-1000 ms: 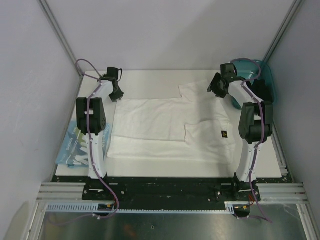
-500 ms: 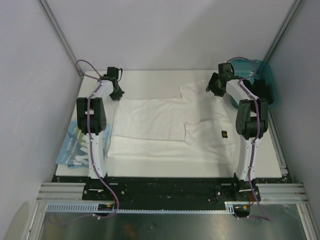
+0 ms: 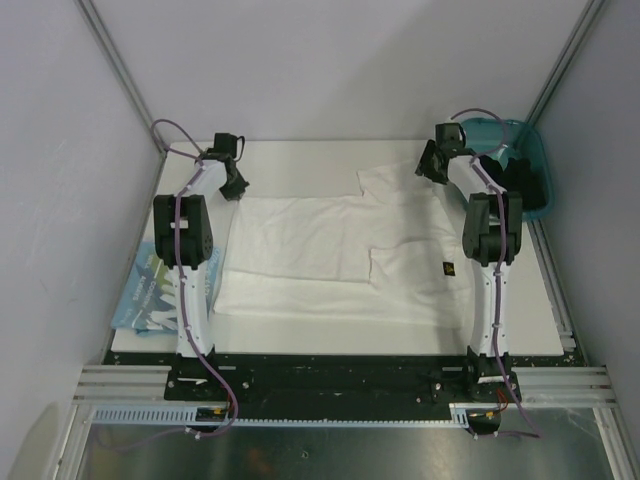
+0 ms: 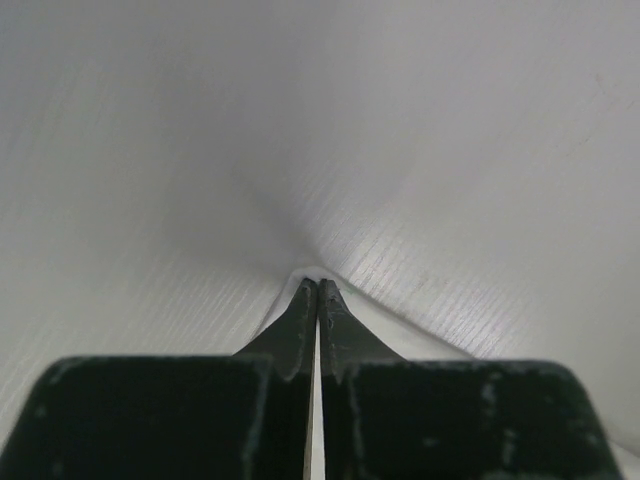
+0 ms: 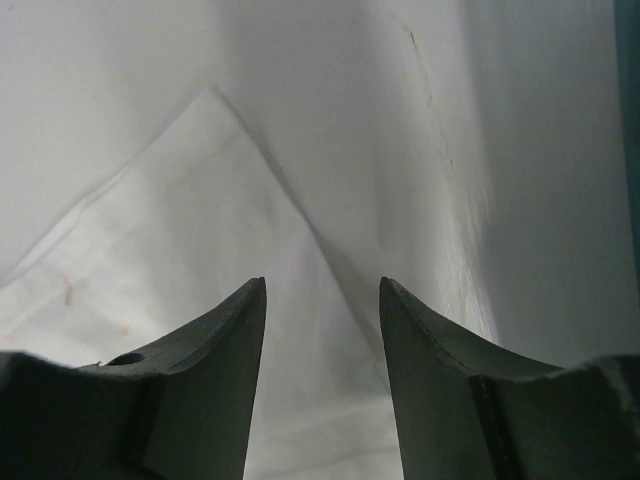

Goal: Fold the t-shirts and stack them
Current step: Grap the side of the flattened tshirt furthest away from the robot with both arms, then fold the other side of the tshirt into a rectangle

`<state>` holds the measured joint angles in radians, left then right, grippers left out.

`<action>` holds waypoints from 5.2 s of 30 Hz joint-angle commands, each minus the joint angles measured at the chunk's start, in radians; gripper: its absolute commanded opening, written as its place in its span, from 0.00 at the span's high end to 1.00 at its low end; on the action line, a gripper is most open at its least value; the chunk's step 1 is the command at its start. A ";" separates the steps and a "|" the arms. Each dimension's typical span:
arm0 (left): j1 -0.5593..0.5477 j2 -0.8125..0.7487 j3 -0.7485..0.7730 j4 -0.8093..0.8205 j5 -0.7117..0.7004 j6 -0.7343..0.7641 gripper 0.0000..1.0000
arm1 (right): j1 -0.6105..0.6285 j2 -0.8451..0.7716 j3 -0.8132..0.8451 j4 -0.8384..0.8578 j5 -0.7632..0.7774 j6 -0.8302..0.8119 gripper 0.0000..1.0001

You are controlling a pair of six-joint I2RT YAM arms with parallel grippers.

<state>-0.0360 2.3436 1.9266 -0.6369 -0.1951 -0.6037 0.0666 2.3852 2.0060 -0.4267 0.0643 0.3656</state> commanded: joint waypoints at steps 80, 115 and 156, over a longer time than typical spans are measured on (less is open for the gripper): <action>0.096 -0.463 -0.521 0.305 0.311 0.072 1.00 | 0.039 -0.758 -0.666 -0.030 0.051 0.099 1.00; 0.097 -0.633 -0.811 0.305 0.141 0.066 1.00 | 0.035 -1.060 -1.086 -0.024 0.074 0.129 1.00; 0.099 -0.796 -0.995 0.279 0.102 0.015 1.00 | 0.016 -1.088 -1.264 0.015 0.038 0.180 1.00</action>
<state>0.0544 1.6203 0.9569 -0.3637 -0.0509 -0.5678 0.0814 1.2858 0.7483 -0.4477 0.0799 0.5365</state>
